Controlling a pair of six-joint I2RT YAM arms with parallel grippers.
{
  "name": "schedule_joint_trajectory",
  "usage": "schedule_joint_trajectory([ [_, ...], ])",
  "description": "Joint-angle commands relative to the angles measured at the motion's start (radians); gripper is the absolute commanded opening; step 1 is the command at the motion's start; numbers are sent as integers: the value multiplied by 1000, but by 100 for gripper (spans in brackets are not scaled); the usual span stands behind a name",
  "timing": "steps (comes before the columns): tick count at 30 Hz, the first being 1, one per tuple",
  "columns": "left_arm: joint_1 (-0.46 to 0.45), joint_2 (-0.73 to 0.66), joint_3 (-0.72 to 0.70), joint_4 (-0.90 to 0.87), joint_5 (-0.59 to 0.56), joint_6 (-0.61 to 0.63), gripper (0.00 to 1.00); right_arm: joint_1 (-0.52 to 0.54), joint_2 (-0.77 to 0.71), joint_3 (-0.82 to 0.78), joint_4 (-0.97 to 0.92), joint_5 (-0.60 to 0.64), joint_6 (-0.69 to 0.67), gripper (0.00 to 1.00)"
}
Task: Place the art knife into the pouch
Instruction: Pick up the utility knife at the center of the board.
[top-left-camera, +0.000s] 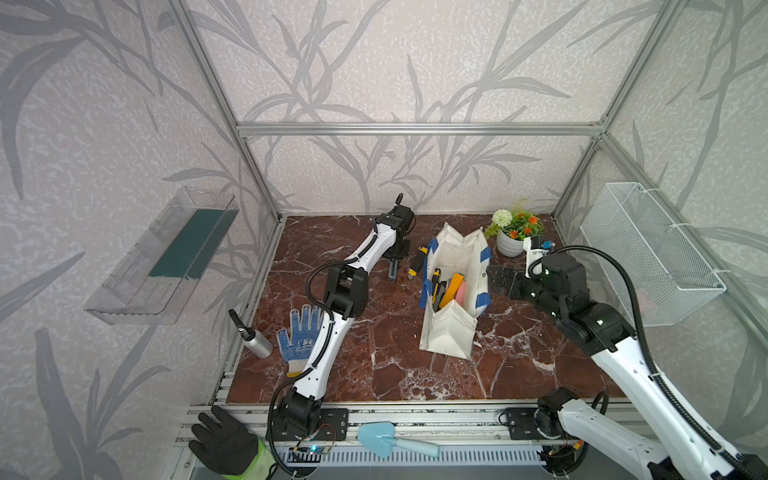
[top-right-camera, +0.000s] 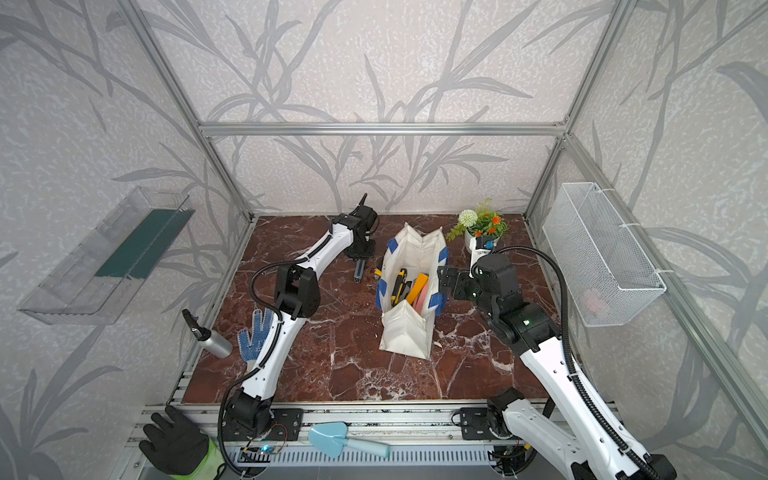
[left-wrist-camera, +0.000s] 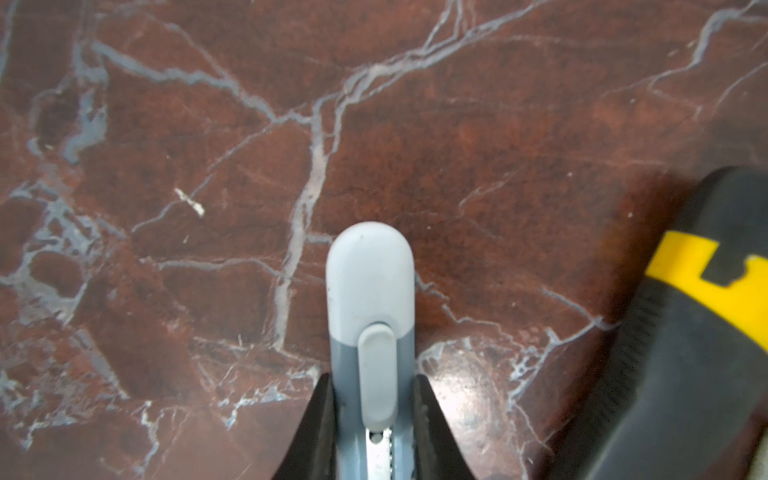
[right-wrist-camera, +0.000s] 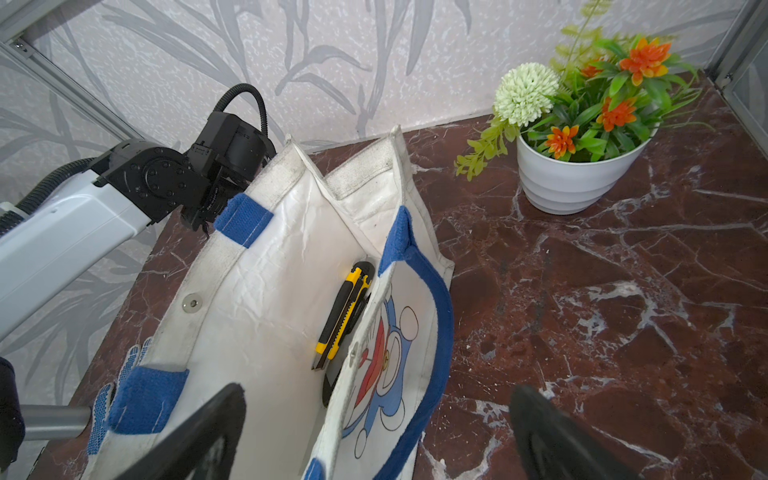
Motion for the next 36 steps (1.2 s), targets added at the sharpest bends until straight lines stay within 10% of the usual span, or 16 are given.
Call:
schedule_joint_trajectory([
  [1,-3,-22,-83,-91,-18,1,19,-5,-20,-7,-6,13,3,99],
  [36,6,-139,-61,-75,47,-9,21,-12,-11,-7,-19,17,40,99],
])
